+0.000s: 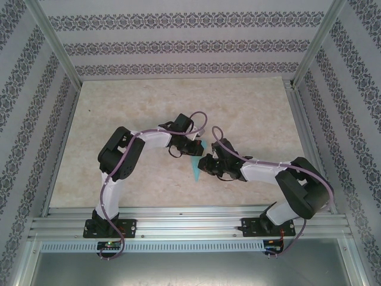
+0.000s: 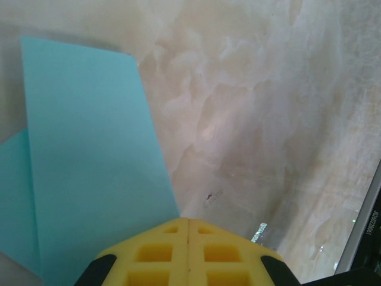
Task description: Fold a paper plane with a square sheet of paper (fold left side to right side)
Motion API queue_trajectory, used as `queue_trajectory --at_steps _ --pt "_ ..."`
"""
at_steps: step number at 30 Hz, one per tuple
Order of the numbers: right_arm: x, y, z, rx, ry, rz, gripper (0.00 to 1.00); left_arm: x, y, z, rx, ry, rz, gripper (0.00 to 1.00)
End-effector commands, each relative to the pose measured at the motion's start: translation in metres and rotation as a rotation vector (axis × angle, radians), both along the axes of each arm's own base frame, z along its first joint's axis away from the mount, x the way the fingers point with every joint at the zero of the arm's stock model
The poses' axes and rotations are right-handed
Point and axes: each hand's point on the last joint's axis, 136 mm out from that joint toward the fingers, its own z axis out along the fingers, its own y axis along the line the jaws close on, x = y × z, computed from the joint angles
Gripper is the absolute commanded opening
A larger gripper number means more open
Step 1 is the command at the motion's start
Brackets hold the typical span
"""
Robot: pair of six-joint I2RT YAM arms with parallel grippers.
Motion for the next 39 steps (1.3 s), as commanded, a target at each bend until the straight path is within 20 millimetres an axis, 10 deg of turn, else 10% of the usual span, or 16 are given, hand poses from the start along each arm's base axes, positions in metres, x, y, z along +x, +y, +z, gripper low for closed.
queue_trajectory --at_steps 1,14,39 --pt "0.013 0.005 0.004 -0.012 -0.046 -0.023 0.14 0.003 0.006 -0.011 0.022 0.000 -0.008 0.00" --pt "0.011 0.020 -0.006 -0.033 -0.051 0.035 0.15 -0.004 0.013 -0.034 0.060 0.024 -0.009 0.00" --pt "-0.080 0.010 -0.043 -0.149 0.157 0.175 0.18 -0.004 0.021 -0.043 0.105 0.012 0.003 0.00"
